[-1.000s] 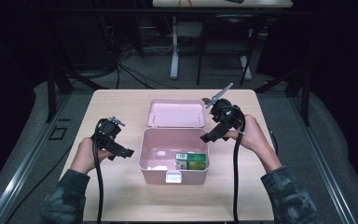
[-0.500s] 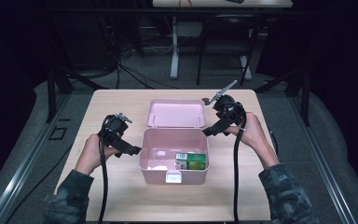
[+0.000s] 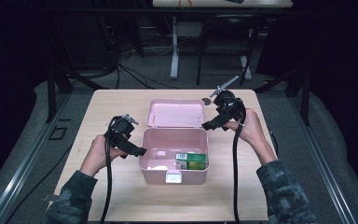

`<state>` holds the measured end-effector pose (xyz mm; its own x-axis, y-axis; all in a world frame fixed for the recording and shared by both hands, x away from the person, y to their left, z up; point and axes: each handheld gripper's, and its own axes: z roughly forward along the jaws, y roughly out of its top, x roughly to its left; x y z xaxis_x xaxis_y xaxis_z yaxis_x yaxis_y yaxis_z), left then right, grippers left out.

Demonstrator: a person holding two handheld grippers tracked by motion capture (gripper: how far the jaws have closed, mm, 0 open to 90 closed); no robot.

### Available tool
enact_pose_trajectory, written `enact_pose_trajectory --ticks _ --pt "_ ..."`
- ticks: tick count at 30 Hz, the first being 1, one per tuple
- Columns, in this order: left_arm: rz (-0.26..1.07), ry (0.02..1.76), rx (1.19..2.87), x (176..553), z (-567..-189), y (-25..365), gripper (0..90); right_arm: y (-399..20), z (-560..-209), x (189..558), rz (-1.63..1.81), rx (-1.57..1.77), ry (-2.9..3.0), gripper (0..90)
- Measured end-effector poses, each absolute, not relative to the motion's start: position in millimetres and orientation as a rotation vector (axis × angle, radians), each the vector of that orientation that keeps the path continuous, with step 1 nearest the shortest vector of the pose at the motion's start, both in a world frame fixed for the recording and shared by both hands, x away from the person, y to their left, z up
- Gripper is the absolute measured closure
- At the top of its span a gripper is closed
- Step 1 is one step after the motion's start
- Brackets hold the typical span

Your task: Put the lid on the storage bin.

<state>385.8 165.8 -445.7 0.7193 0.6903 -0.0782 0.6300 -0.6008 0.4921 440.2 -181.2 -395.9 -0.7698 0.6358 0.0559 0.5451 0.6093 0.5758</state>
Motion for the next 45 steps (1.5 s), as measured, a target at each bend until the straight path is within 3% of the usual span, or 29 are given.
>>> enact_pose_trajectory --ticks 12,22,25,30,45 --pt "0.134 1.007 2.426 387.0 -453.1 156.9 25.0 -174.6 -402.1 455.7 0.875 1.022 2.645 7.8" --pt "0.129 1.028 2.404 388.3 -457.2 154.8 40.5 -167.7 -410.5 477.1 0.884 1.094 2.596 14.8" --pt "0.126 1.024 2.408 388.5 -459.1 154.1 43.2 -168.5 -417.5 484.6 0.9 1.125 2.564 20.2" --pt "0.132 1.02 2.427 387.0 -463.7 148.3 49.3 -172.0 -434.4 502.7 0.89 1.209 2.508 37.3" --pt "0.18 1.061 2.425 388.0 -470.9 145.6 55.9 -176.8 -469.6 542.7 0.931 1.403 2.431 58.8"
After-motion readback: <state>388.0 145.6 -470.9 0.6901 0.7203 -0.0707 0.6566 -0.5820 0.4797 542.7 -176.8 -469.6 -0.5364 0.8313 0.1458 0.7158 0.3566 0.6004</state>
